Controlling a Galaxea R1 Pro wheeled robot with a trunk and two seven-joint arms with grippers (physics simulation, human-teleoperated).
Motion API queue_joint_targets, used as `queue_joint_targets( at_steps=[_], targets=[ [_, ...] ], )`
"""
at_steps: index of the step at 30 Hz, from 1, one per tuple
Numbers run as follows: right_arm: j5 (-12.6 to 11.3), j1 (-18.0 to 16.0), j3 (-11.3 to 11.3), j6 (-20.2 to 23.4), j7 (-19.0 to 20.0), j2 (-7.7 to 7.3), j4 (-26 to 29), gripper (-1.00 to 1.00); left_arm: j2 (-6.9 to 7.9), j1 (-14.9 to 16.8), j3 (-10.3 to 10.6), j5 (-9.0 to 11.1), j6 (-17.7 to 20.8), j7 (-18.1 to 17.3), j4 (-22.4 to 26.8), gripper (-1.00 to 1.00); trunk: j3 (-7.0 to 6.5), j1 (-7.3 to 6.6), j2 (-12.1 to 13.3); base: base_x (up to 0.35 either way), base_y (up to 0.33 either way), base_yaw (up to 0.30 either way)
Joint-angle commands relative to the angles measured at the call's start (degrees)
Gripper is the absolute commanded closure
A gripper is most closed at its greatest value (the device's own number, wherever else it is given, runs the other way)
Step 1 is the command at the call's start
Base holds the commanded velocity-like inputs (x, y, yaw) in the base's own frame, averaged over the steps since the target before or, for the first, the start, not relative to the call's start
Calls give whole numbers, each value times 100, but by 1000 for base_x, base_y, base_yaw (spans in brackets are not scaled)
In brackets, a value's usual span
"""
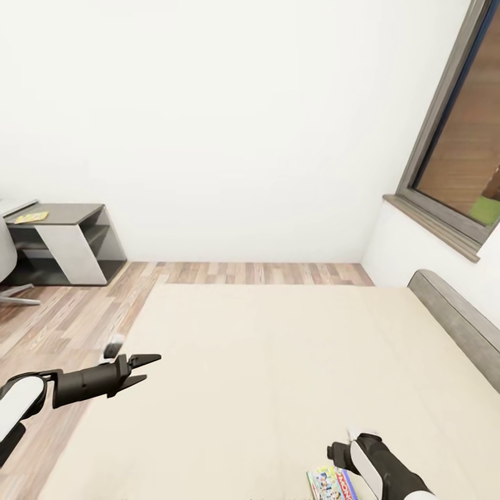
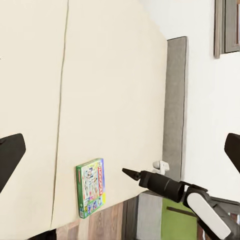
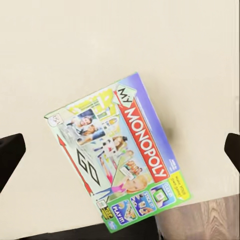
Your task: Put all the toys in the child's room - the three board games (two on the bed and one on the table), the two jigsaw puzzles on the table, and the tennis ball on the table - inside the toy box on the table in the child's room.
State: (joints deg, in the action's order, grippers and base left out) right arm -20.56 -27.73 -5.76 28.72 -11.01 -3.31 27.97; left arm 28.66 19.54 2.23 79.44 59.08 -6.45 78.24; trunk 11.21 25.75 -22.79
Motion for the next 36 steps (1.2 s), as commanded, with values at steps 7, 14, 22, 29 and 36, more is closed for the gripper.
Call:
queue_joint_targets(
  at_steps=[7,14,22,29,36],
  targets=[
    [-64,-4,-48,-129,159,-135,-73,-100,5,6,4,-53,7,-58,-1,-100,78,3,-13,0,0,0],
    [-62,-4,-52,-490,864,-202,-105,-100,0,6,27,-51,7,-58,-2,-100,144,3,-13,0,0,0],
    [-62,-4,-57,-741,991,-222,-195,-100,-8,6,31,-54,7,-58,-1,-100,219,3,-13,0,0,0],
    [-62,-4,-63,-795,1002,-222,-282,-100,-5,6,28,-52,7,-58,-1,-100,285,3,-13,0,0,0],
    [-62,-2,-74,-901,1025,-223,-287,-100,7,6,13,-42,10,-65,-1,-100,352,3,-13,0,0,0]
  ],
)
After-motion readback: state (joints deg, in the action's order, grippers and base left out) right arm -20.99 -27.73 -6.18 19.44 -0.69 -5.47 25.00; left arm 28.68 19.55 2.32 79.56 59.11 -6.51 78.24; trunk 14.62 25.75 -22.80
